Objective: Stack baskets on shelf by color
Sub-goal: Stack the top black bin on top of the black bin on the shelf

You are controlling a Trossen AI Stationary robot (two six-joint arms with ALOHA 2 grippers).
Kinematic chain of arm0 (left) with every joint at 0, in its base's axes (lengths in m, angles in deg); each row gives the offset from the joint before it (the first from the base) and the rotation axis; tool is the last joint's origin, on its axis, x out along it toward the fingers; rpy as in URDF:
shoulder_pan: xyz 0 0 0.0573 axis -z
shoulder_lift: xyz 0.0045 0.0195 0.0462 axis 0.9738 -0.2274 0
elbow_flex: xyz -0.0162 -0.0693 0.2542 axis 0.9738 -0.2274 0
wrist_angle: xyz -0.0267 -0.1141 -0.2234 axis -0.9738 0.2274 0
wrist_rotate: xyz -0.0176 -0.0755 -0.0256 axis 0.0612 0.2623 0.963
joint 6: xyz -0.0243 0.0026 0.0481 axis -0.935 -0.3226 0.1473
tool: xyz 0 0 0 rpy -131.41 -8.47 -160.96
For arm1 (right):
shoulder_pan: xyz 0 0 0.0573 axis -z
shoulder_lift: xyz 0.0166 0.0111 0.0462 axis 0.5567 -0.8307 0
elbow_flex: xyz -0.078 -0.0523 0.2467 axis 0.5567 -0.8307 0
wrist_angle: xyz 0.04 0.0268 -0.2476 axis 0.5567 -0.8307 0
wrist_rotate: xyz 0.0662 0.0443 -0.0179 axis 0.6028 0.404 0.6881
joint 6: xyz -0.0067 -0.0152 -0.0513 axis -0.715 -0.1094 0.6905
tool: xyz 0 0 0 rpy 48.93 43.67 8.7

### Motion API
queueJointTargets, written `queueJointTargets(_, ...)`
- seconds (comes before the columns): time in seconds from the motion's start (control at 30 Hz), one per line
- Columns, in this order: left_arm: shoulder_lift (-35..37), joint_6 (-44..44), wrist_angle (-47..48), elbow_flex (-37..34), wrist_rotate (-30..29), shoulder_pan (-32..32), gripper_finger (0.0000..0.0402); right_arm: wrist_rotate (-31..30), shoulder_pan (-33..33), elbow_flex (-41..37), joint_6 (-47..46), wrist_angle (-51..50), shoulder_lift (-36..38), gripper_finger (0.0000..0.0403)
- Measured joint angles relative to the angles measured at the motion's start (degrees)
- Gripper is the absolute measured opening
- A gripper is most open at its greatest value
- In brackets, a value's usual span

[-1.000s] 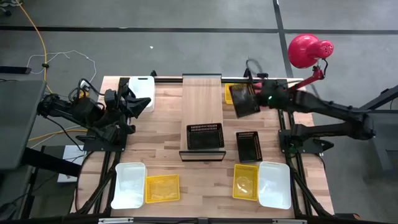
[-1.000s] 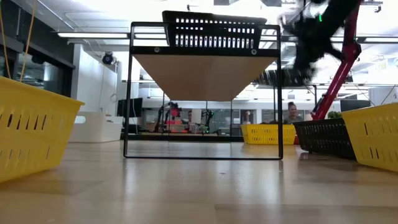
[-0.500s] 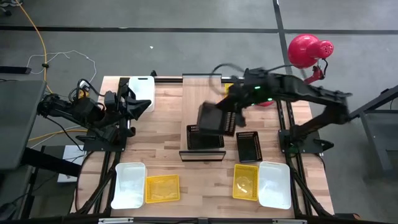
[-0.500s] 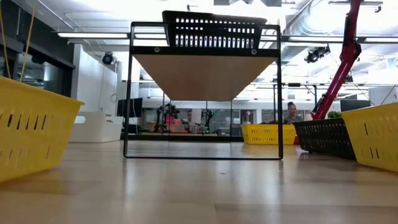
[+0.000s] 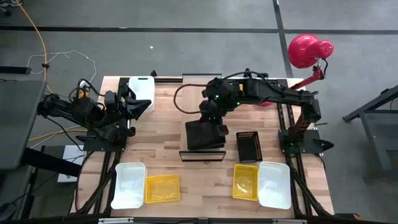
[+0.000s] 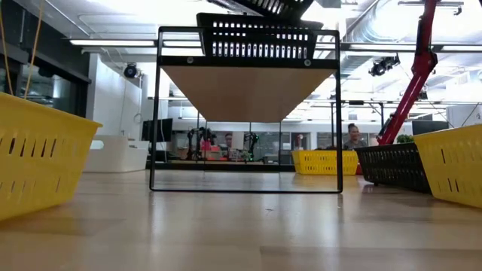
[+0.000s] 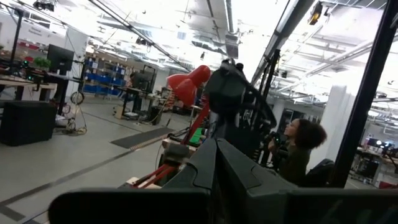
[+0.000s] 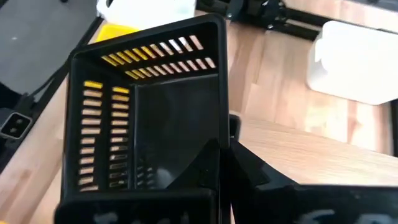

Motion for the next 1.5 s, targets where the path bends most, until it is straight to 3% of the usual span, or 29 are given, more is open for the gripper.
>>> queueJointTargets(0.23, 0.0, 0.0, 0.0, 0.0, 0.0, 0.0, 0.0000, -0.1, 0.0, 0.0, -0.3, -5.6, -0.7, 0.0000)
queueJointTargets(0.7, 0.0, 0.0, 0.0, 0.0, 0.0, 0.0, 0.0000, -2.1, 0.0, 0.0, -4.2, -5.7, -0.7, 0.0016)
queueJointTargets(1.2, 0.0, 0.0, 0.0, 0.0, 0.0, 0.0, 0.0000, -1.3, 0.2, 0.1, -4.4, -6.2, -0.2, 0.0130)
queueJointTargets(1.5, 0.0, 0.0, 0.0, 0.0, 0.0, 0.0, 0.0000, 1.4, 3.3, -1.2, -9.4, -11.6, 6.2, 0.0139)
